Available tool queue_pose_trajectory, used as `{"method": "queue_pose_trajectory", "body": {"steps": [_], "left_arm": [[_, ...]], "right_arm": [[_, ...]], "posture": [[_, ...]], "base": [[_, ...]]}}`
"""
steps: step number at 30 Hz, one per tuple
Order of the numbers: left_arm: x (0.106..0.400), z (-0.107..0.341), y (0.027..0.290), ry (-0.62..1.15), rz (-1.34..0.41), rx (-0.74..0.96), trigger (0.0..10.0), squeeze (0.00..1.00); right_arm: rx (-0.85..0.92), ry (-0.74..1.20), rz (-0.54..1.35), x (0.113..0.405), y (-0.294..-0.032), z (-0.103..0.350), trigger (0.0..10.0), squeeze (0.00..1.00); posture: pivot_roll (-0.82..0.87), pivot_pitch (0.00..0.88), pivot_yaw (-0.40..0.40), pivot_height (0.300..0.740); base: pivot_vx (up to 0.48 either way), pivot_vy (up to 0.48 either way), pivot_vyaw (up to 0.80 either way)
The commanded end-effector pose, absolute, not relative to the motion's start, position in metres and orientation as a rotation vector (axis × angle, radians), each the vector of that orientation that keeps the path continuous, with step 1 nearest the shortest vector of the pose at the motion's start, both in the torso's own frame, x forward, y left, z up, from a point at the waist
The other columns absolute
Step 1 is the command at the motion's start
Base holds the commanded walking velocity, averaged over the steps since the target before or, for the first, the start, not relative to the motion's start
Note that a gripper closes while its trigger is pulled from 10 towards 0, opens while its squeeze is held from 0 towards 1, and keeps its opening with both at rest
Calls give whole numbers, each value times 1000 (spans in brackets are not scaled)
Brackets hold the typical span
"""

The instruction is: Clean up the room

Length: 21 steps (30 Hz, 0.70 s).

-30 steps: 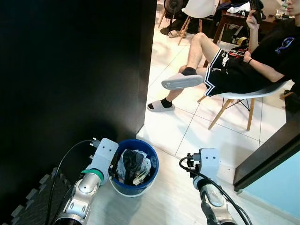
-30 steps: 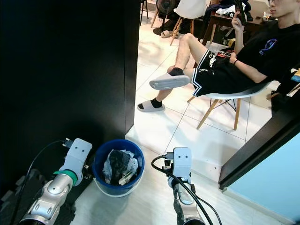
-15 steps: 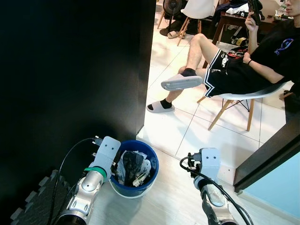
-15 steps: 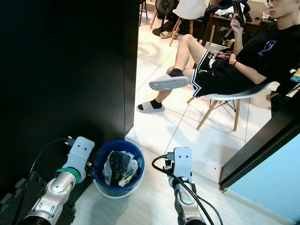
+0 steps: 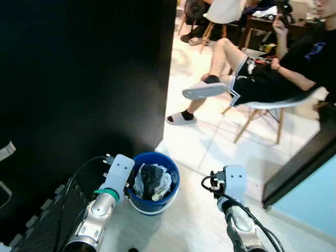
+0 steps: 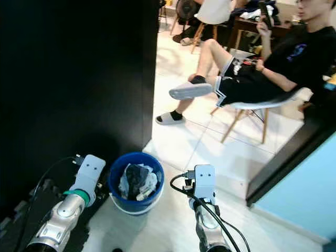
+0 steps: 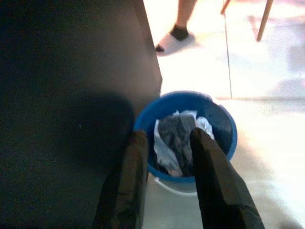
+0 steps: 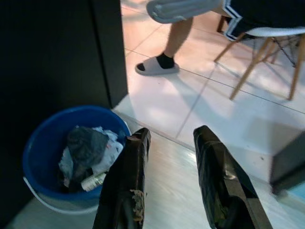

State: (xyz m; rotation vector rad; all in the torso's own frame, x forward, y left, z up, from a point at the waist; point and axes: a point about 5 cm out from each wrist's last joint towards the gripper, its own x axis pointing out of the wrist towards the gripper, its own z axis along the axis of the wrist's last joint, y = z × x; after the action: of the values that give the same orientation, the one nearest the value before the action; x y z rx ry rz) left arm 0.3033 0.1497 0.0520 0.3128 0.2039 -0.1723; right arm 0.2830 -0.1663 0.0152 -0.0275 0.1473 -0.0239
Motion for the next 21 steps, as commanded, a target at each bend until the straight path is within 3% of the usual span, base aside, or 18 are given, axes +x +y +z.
{"method": "queue_pose_trajectory", "body": {"steps": [1,21], "left_arm": [[297,42,151,239,-171,305,10000,0],[297,42,150,233,-165,298,10000,0]], "right_arm": [[-30,162,-18,282,-165,13,10000,0],[-36,168,-19,282,-166,12,10000,0]], "posture": [[77,0,18,740],[74,0,16,740]], "base": [[-322,0,0],[-322,0,0]]}}
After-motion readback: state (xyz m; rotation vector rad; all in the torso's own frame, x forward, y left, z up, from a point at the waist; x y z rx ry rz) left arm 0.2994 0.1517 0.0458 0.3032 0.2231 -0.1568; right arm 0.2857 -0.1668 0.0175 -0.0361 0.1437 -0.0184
